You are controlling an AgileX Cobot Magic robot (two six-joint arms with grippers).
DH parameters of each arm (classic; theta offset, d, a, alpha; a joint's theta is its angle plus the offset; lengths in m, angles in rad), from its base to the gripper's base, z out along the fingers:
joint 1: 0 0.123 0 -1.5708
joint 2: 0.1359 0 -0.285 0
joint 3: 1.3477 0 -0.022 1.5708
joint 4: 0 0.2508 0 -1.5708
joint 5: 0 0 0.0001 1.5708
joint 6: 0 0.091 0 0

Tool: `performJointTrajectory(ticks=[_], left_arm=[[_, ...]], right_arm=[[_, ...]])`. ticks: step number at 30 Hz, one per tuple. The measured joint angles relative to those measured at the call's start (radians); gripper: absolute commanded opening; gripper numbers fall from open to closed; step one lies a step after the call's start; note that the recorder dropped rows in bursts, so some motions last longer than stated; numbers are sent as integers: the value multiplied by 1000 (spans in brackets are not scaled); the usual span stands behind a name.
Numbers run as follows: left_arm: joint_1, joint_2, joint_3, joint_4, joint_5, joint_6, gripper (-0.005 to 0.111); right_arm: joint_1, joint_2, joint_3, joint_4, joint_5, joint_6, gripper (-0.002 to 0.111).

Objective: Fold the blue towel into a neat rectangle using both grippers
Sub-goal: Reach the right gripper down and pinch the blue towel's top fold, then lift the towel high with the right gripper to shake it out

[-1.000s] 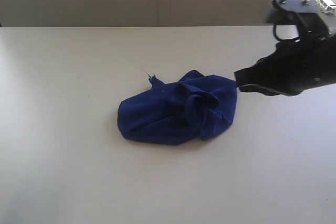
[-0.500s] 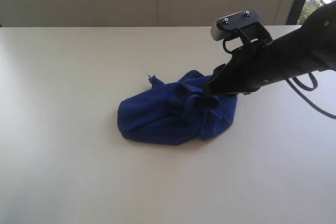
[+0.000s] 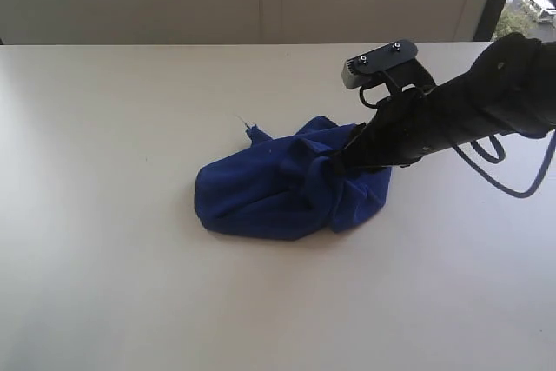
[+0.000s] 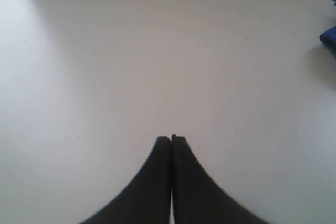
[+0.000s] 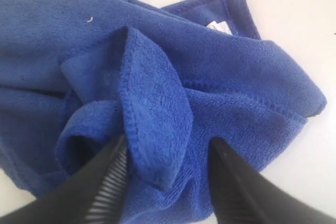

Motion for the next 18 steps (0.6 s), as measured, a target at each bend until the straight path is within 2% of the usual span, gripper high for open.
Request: performJointTrajectory(ticks=[5, 8, 9, 11, 18], left_arm=[[0, 0, 0, 0, 0, 0, 0], [0, 0, 0, 0, 0, 0, 0], [0, 0, 0, 0, 0, 0, 0], [0, 0, 0, 0, 0, 0, 0], [0, 0, 0, 0, 0, 0, 0]], right_arm=[[0, 32, 0, 0, -19, 0, 36], [0, 50, 0, 0, -21, 0, 21], [0, 53, -1, 0, -19, 0, 12], [0, 54, -10, 0, -8, 0, 0], [0, -10, -42, 0, 15, 0, 0]])
